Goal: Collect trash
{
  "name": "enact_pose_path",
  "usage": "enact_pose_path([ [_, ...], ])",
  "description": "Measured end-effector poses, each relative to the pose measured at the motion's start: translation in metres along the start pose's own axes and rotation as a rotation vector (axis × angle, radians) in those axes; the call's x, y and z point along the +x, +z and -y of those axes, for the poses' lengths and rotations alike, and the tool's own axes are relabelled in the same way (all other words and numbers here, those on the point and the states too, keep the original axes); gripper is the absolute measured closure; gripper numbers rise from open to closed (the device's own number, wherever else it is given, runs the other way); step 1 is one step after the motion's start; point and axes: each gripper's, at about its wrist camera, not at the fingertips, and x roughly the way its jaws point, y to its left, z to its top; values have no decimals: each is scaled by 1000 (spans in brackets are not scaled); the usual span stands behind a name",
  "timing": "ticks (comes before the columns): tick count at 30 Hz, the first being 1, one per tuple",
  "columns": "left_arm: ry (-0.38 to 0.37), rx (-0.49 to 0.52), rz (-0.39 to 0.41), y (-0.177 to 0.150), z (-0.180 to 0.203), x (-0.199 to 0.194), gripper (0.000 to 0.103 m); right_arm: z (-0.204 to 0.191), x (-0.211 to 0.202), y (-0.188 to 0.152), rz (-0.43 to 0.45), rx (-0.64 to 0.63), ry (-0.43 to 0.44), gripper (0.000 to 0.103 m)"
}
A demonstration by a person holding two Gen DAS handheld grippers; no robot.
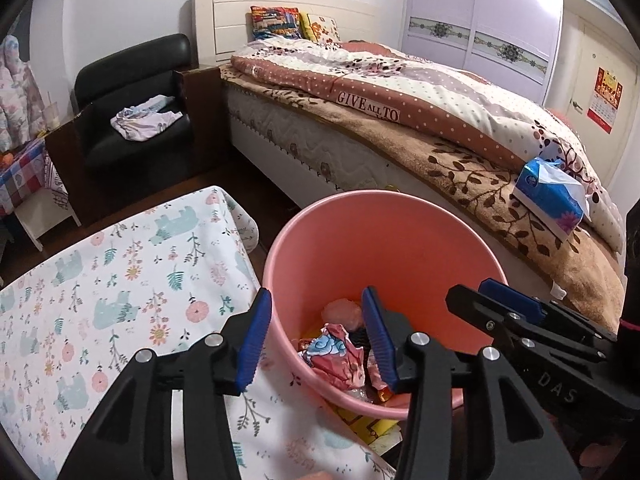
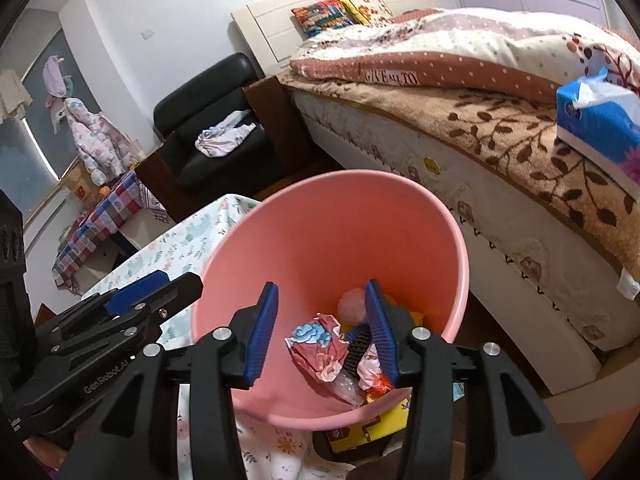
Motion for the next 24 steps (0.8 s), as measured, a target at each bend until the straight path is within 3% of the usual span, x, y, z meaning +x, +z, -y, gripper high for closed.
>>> enact_pose_path([
  [11,28,-11,49,-5,-3,-35,68,-22,-25,-6,47,-65,-11,56],
  [24,45,-33,121,-15,-20,-81,70,-53,-50,-14,104,-128,-8,54],
])
